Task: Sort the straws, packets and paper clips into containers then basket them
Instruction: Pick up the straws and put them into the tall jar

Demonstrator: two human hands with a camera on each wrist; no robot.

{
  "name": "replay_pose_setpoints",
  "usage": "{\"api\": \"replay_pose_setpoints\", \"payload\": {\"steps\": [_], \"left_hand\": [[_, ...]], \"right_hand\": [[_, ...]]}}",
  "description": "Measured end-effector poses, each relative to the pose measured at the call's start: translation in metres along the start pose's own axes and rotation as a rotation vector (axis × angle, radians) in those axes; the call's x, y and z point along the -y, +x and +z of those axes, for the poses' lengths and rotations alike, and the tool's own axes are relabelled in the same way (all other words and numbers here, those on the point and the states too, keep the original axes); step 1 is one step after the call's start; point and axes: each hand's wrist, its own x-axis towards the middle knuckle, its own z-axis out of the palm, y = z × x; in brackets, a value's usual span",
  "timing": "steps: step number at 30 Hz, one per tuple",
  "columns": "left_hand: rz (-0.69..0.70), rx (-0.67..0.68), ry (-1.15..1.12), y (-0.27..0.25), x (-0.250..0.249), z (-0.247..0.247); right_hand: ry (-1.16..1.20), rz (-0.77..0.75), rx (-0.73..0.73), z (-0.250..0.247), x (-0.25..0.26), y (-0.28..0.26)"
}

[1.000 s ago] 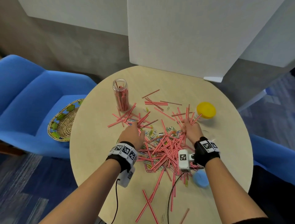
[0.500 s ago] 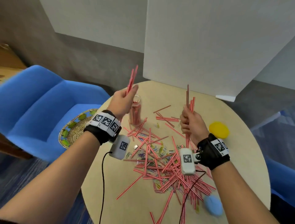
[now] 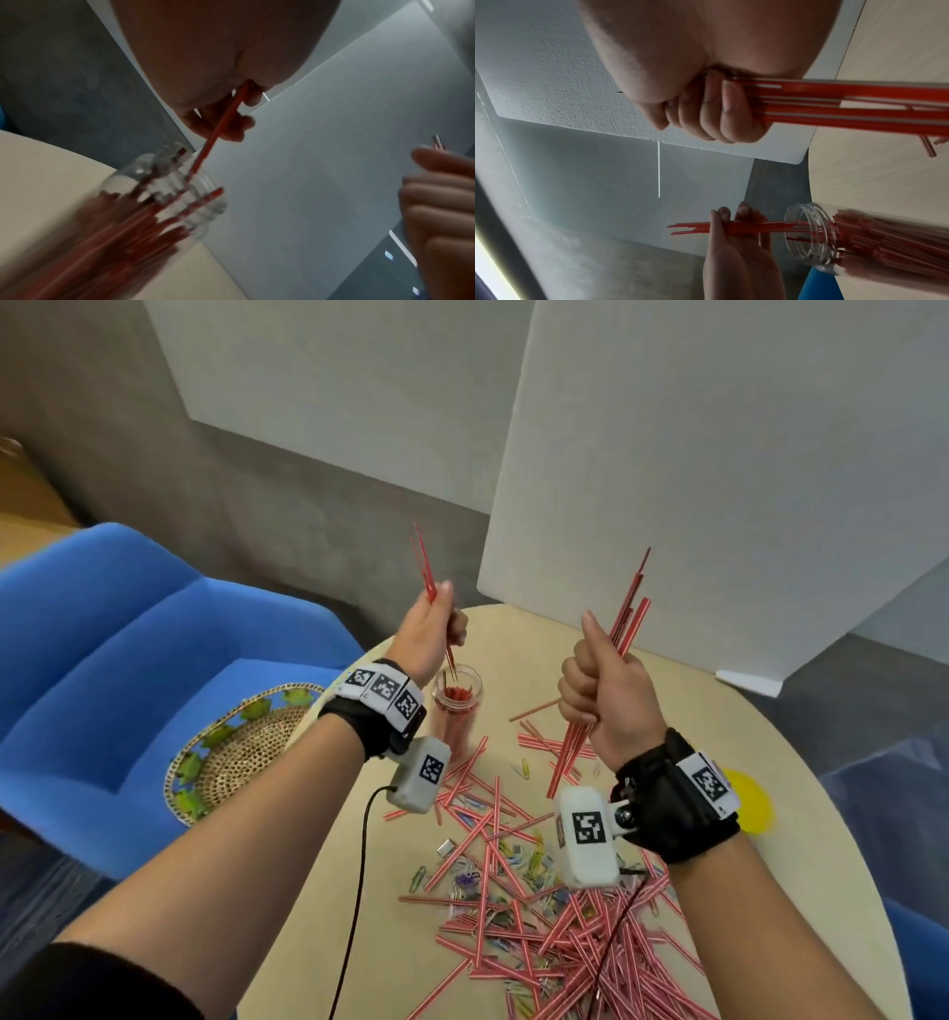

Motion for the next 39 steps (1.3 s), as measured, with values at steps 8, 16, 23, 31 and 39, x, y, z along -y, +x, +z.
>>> {"api": "replay_pose_setpoints", "payload": {"steps": [8, 16, 23, 31, 39], "left_hand": [[0.171, 0.105, 0.326, -0.018, 0.034, -0.019], [0.306, -0.053, 0.399, -0.025, 0.027, -0.026], [0.347, 0.019, 0.565, -0.024, 0.034, -0.035], [-0.173, -0.191, 0.983, -0.043, 0.103, -0.078], [-0.543, 0.026, 1.323, -0.078, 0.153, -0.104]], "right_hand": [[-0.055, 0.036, 0.0, 0.007, -0.016, 0.014], [-0.148, 0.035, 0.036, 0.016, -0.016, 0.026], [-0.151, 0.007, 0.025, 0.017, -0.01, 0.035], [0.088, -0.205, -0.065, 0.061, 0.015, 0.071], [-0.064, -0.136, 0.014, 0.085, -0.023, 0.088]]}}
